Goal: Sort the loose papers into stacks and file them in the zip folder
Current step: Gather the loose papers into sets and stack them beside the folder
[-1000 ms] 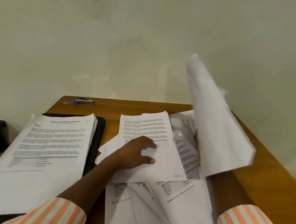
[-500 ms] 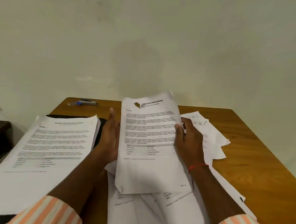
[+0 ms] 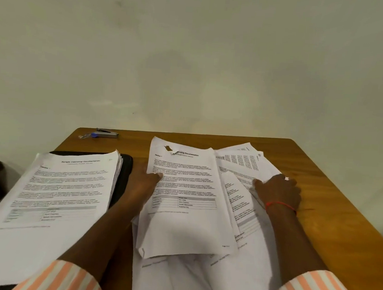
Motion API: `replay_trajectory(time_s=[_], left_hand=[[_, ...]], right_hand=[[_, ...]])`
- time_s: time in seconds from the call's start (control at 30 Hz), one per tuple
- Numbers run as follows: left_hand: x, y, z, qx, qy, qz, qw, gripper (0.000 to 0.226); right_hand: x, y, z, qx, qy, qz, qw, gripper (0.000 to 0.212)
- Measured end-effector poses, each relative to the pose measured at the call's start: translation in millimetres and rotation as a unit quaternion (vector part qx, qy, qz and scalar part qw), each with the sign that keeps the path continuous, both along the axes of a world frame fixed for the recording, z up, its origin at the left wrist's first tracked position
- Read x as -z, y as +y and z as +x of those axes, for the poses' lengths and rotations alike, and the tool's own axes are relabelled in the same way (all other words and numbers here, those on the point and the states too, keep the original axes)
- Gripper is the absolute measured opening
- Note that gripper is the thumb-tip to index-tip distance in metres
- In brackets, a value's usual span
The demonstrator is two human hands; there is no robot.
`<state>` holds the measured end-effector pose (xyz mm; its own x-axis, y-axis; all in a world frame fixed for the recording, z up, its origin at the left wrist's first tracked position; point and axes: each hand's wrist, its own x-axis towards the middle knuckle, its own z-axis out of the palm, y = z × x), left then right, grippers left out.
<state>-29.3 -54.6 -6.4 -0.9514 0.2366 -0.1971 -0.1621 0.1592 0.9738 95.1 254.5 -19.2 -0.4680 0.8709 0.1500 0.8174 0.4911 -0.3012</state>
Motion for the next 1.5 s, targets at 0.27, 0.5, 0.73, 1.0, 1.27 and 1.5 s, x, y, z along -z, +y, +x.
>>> replay_trajectory(time_s=[0.27, 0.5, 0.73, 1.0, 1.27, 1.5], left_hand=[[3, 2, 1, 0.004, -0.008, 0.006, 1.0, 0.015], [5, 1, 2, 0.003, -0.011, 0.011, 1.0, 0.017], [2, 2, 4, 0.004, -0.013, 0.013, 1.0, 0.013], [3, 2, 2, 0.014, -0.026, 0.02, 0.999, 0.017], [5, 1, 1, 0.02, -0.025, 0.029, 0.999, 0.02], [2, 2, 2, 0.036, -0.018, 0.029, 0.999, 0.019]], right_hand=[[5, 7, -3, -0.057, 0.088, -0.107, 0.989, 0.045], [-22, -7, -4, -0.163, 0.339, -0.359, 0.854, 0.025], [-10, 10, 1, -0.152, 0.272, -0.227, 0.923, 0.012], [-7, 17, 4, -0.126, 0.445, -0.465, 0.755, 0.031], [-11, 16, 4, -0.067, 0.462, -0.103, 0.878, 0.028], [-13, 13, -6, 0.031, 0.739, -0.163, 0.653, 0.02]])
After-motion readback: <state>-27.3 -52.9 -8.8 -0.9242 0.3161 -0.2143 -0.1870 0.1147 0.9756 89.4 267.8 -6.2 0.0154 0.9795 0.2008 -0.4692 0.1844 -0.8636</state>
